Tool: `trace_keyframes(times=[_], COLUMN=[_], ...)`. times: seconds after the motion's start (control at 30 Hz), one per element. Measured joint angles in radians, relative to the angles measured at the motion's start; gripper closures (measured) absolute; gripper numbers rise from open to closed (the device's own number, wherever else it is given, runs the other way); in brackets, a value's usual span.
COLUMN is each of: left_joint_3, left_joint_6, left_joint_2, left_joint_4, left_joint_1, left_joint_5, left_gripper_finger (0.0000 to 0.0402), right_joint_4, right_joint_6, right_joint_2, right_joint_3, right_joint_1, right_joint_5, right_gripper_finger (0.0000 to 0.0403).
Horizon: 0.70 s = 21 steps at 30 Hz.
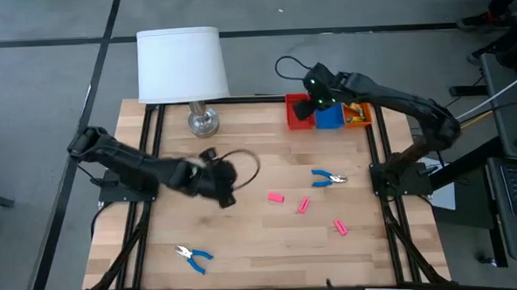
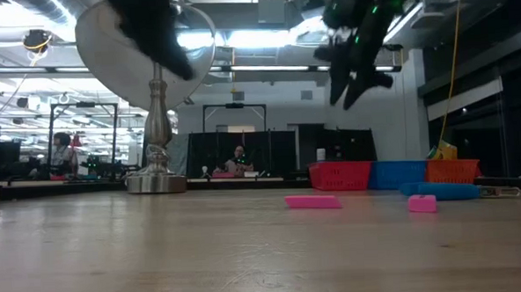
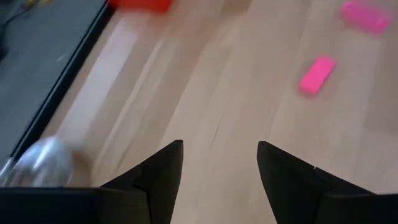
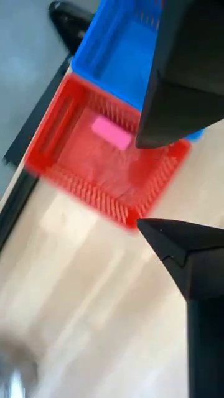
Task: Pick & Place School Supplies
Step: Put the pink eraser into the red bin
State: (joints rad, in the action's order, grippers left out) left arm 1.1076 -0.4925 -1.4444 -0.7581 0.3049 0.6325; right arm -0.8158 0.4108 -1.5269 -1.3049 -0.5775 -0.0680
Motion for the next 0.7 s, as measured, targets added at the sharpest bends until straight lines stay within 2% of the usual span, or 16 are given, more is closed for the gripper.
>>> trace_keyframes(times=[0.17,0.33,0.5,0.7], left_joint_3=[-0.003,-0.041,-0.071,-0.038], left_joint_6=[0.327,0.599,0.690,0.669], left_joint_2=[-0.065,-0.171,-0.283,-0.409], left_joint_4=[0.263,0.425,0.564,0.688], left_joint_1=[-0.167,-0.229,-0.230,-0.227], left_joint_5=[-0.225,-0.481,-0.546,-0.617], left_gripper_finger=[0.0198,0.0196,0.0196,0.0196], right_joint_4=[-0.006,-0.005,-0.001,-0.012], right_joint_6=[0.074,0.188,0.324,0.454], right_joint_2=[0.145,0.298,0.430,0.497], right_joint_3=[0.079,0.204,0.306,0.349], right_joint_1=[0.123,0.250,0.361,0.482], right_joint_5=[-0.004,-0.023,-0.056,-0.122], right_gripper_finger=[0.0220,0.0220,0.0216,0.0217])
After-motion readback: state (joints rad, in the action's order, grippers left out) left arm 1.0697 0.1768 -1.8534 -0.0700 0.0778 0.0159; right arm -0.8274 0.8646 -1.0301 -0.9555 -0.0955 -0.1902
